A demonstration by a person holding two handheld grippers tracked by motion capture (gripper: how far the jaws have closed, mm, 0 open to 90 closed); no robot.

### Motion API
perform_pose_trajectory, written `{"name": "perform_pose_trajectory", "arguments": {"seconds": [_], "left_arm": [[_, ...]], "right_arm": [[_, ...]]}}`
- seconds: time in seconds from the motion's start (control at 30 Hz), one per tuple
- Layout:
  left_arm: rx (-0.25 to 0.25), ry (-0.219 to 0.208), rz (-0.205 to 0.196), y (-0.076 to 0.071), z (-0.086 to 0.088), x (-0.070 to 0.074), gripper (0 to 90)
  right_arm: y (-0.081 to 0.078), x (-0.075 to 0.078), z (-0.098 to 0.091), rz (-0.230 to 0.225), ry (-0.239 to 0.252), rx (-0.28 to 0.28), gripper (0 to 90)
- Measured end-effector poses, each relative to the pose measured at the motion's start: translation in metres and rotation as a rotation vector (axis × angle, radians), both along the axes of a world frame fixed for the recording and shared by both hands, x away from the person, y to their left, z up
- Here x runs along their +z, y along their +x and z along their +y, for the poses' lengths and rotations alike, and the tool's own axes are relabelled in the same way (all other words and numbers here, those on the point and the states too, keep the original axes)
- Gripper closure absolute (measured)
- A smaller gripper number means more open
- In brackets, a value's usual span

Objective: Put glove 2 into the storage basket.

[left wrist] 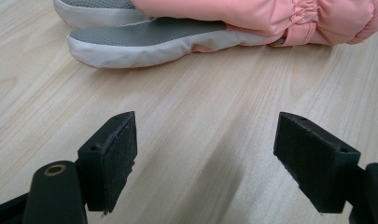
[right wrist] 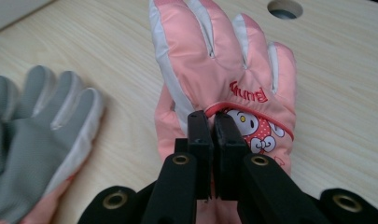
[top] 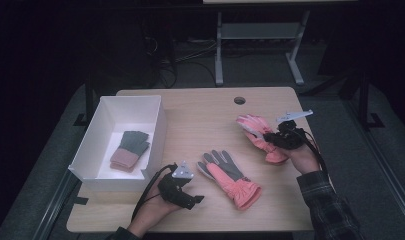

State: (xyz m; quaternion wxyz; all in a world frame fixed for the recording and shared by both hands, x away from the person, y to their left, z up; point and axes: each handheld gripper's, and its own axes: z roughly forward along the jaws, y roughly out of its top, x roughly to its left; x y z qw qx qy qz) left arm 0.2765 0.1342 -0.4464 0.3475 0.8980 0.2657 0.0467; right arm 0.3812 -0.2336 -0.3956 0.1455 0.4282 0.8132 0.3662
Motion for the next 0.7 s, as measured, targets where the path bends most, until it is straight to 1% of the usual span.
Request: {"name": "perform_pose_trajectory", "arguments": {"seconds": [0.13, 0.2, 0.23, 0.3, 0.33, 0.37, 0.43, 0.57, 0.67, 0.7], "left_arm": [[-0.001, 0.003, -0.003, 0.0, 0.0, 0.0, 21.0], [-0.004, 0.004, -0.009, 0.001, 0.001, 0.0, 21.0], [-0.001, 0.002, -0.006, 0.0, 0.001, 0.0, 21.0], [-0.004, 0.006, -0.012, 0.001, 0.001, 0.001, 21.0], [-0.003, 0.005, -0.011, 0.001, 0.001, 0.001, 21.0], [0.002, 0.0, -0.011, 0.001, 0.001, 0.0, 21.0], [0.001, 0.002, -0.01, 0.001, 0.001, 0.0, 21.1], [0.0, 0.002, -0.011, 0.001, 0.0, 0.001, 21.1], [0.004, -0.003, -0.01, 0.001, 0.0, 0.0, 21.0], [0.004, -0.002, -0.009, 0.001, 0.0, 0.0, 21.0]], "right_arm": [[-0.014, 0.012, 0.002, -0.009, 0.02, 0.015, 87.1], [-0.021, 0.016, 0.004, -0.017, 0.028, 0.032, 87.1], [-0.024, 0.018, 0.006, -0.015, 0.028, 0.04, 87.1], [-0.033, 0.022, 0.009, -0.007, 0.039, 0.047, 87.1], [-0.036, 0.023, 0.01, -0.011, 0.039, 0.058, 87.1], [-0.04, 0.024, 0.012, -0.004, 0.043, 0.061, 87.1], [-0.048, 0.027, 0.017, -0.006, 0.04, 0.073, 87.1], [-0.063, 0.032, 0.03, 0.004, 0.038, 0.107, 87.1], [-0.072, 0.036, 0.041, 0.005, 0.046, 0.138, 87.1], [-0.074, 0.037, 0.045, 0.011, 0.052, 0.14, 87.0]]}}
